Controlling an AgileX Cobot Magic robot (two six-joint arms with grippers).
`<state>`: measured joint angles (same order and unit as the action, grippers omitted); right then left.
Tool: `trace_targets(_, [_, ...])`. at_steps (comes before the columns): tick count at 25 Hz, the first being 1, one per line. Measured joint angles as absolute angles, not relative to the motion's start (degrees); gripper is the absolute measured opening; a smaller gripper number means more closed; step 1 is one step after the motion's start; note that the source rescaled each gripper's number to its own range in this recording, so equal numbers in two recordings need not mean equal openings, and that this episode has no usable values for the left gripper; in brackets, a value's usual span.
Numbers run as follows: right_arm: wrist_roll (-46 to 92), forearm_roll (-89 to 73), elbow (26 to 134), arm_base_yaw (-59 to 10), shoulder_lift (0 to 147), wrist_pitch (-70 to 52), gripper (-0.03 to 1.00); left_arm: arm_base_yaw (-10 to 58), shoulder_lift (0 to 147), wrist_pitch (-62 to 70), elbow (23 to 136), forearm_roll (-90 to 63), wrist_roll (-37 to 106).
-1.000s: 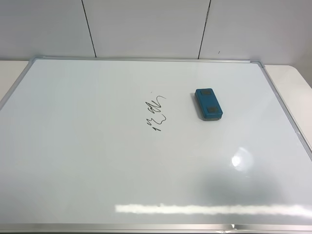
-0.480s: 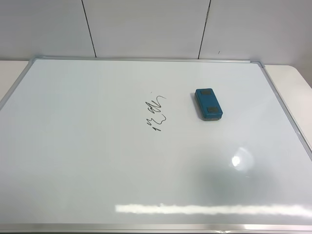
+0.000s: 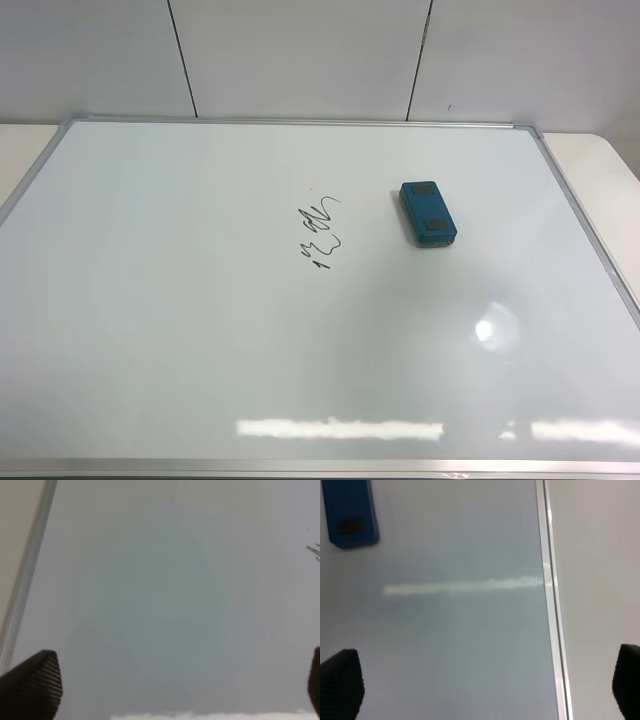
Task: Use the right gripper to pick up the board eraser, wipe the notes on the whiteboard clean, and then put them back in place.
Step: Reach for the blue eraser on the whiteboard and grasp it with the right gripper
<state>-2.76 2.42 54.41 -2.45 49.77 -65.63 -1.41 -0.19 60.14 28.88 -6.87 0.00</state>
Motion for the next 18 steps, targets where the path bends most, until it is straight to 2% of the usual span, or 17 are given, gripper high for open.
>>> trace_targets(8, [-2.6,-1.99,60.66,-2.76,66.46,-59.73,1.0,-1.41,-0.19,60.14,28.88,-6.87,0.0])
trace_targets(18, [-3.07,-5.75,64.67,-6.73,84.39,-52.74,1.0,-1.41,-0.19,60.14,28.88,-6.87,0.0])
